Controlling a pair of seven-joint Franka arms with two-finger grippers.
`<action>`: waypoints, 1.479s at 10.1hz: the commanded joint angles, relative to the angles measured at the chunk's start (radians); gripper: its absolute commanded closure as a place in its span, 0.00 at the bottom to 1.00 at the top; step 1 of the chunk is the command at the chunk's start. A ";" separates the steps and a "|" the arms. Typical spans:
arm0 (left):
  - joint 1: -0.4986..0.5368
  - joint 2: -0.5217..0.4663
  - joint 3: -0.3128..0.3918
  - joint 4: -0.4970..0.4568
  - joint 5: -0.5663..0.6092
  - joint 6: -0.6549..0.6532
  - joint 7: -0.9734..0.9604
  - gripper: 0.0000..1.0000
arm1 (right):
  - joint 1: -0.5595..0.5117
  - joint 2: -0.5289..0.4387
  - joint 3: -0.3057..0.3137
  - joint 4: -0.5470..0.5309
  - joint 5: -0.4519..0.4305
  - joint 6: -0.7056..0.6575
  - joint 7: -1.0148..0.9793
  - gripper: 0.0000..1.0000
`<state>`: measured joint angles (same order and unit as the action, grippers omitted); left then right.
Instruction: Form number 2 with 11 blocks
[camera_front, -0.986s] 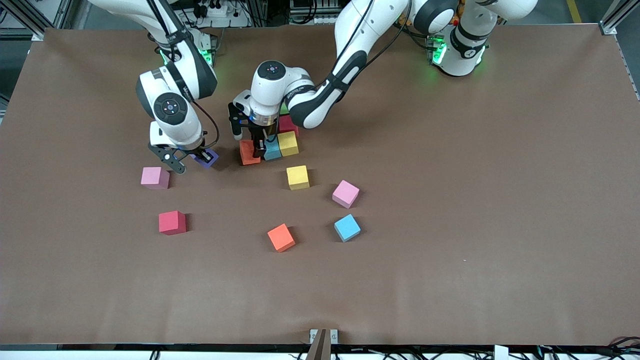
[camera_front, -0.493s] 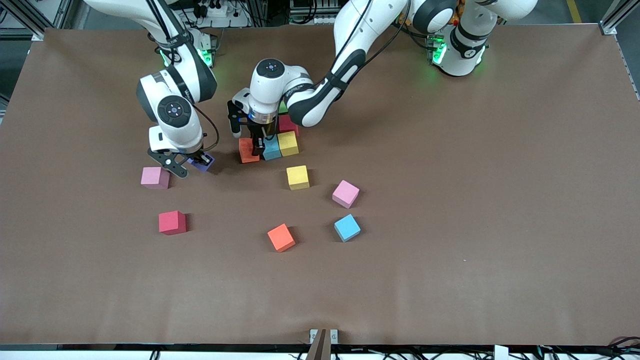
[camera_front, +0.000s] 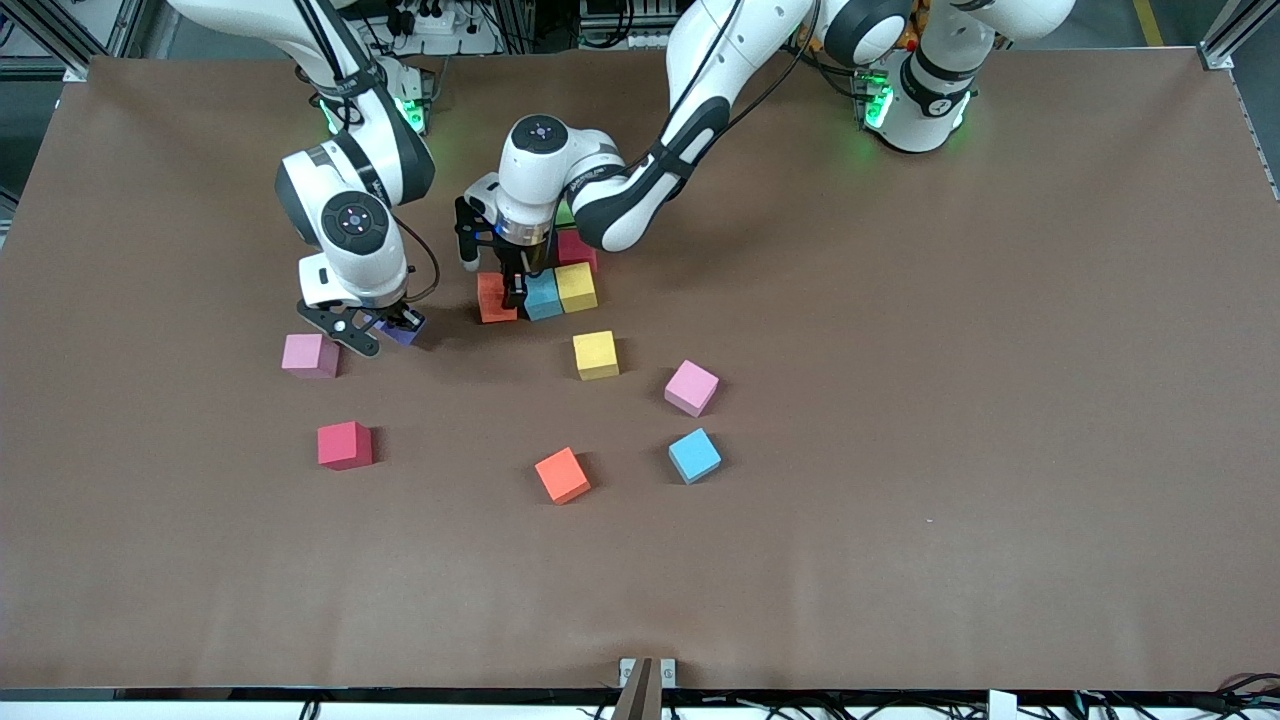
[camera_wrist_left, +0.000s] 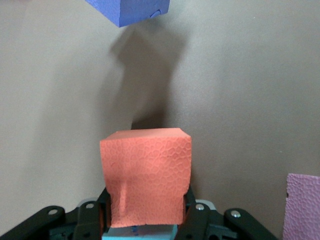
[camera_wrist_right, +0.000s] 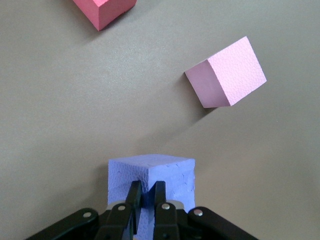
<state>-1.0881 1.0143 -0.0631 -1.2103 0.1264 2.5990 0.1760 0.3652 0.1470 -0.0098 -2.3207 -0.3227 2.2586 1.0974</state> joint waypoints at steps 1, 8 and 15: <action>-0.009 -0.013 0.008 -0.017 -0.030 -0.052 0.043 0.85 | 0.001 0.011 0.005 0.017 -0.029 -0.013 -0.014 1.00; -0.007 -0.025 0.006 -0.023 -0.030 -0.106 0.069 0.85 | 0.014 0.011 0.007 0.018 -0.039 -0.022 -0.016 1.00; -0.007 -0.033 0.008 -0.020 -0.028 -0.145 0.094 0.01 | 0.018 0.011 0.007 0.021 -0.039 -0.024 -0.028 1.00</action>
<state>-1.0892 0.9944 -0.0643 -1.2061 0.1258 2.4871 0.2366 0.3794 0.1512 -0.0036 -2.3144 -0.3388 2.2506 1.0717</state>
